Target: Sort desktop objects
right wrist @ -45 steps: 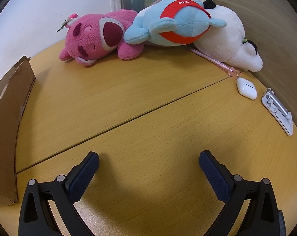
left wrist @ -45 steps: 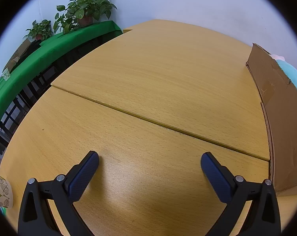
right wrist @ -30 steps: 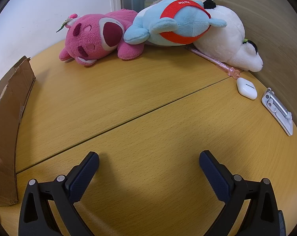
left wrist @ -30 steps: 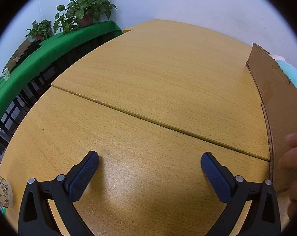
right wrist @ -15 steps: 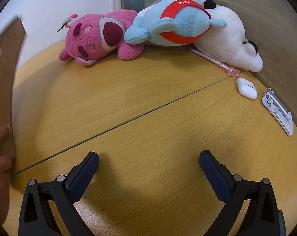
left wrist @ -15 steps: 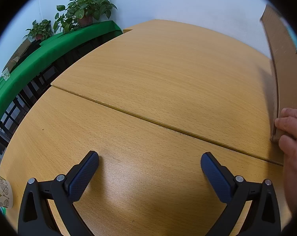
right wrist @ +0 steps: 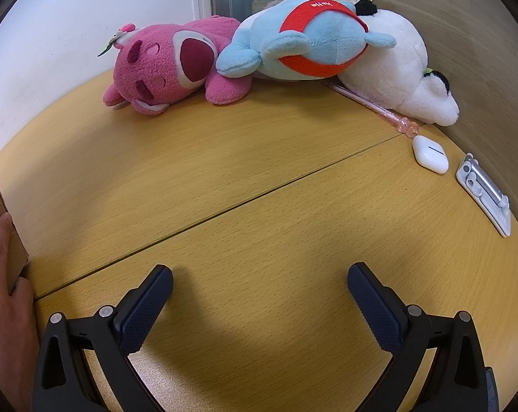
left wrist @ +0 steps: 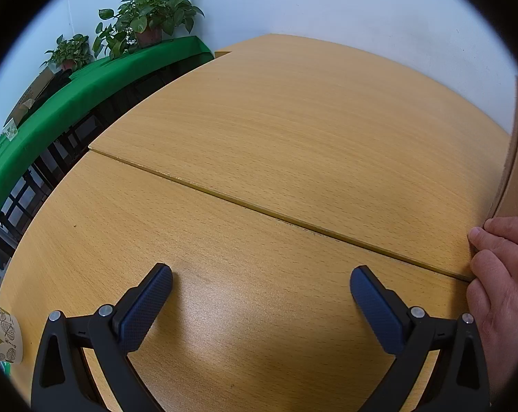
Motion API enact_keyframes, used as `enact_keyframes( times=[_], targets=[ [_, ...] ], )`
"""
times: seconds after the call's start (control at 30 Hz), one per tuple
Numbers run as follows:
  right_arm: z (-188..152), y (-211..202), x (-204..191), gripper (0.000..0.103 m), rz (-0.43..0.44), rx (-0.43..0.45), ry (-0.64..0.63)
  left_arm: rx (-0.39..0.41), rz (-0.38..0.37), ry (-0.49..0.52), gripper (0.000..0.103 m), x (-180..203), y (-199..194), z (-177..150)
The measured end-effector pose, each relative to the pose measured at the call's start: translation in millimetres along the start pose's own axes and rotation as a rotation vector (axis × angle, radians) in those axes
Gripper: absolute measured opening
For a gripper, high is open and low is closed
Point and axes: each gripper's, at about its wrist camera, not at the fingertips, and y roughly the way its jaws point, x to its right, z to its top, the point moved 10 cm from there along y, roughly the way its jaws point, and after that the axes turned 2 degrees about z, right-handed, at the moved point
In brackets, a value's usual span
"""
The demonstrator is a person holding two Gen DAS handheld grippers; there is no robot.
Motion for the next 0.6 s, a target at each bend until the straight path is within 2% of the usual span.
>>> enact_keyframes(
  times=[0.6],
  targets=[
    [-0.6, 0.9, -0.4, 0.103, 0.0, 0.001, 0.0, 0.0, 0.003, -0.004, 0.103, 0.2, 1.4, 0.9]
  ],
)
